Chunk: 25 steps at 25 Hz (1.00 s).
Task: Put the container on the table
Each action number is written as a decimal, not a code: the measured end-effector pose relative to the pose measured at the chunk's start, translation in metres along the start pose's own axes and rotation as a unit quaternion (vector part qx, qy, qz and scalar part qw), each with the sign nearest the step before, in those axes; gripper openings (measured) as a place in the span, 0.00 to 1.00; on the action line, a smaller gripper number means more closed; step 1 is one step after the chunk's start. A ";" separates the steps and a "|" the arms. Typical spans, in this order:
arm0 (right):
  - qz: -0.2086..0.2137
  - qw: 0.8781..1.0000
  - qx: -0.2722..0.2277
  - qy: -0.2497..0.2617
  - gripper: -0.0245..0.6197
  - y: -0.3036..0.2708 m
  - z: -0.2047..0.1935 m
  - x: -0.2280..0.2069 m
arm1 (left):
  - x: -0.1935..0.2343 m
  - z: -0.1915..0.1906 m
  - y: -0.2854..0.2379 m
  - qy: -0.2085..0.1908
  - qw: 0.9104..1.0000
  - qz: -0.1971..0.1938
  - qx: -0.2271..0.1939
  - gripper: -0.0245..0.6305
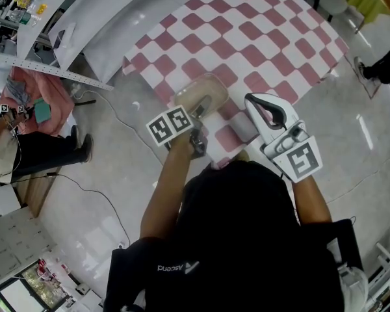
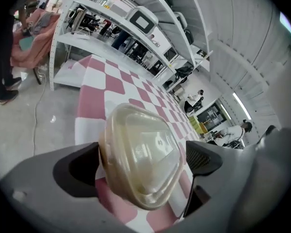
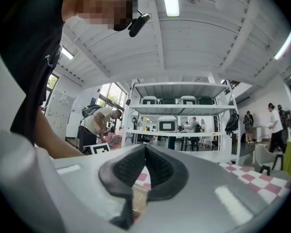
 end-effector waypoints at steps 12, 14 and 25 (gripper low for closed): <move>0.027 0.999 -0.007 -0.019 0.04 -0.001 -0.002 0.006 | -0.037 0.010 0.071 -0.122 0.965 -0.108 -0.205 0.87; 0.034 0.999 -0.012 -0.025 0.04 -0.002 -0.001 0.011 | -0.055 0.008 0.088 -0.170 0.944 -0.157 -0.237 0.84; 0.069 0.996 -0.021 -0.042 0.04 0.003 0.004 0.041 | -0.104 -0.008 0.151 -0.359 0.840 -0.253 -0.319 0.05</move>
Point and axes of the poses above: the fingertips, and each gripper's own axes: y backward along the fingers, x to its left, z out of its top, the point moved 10 cm from there along y, backward along the fingers, and after that the axes turned 9 degrees about -x, right-handed, at the moved point
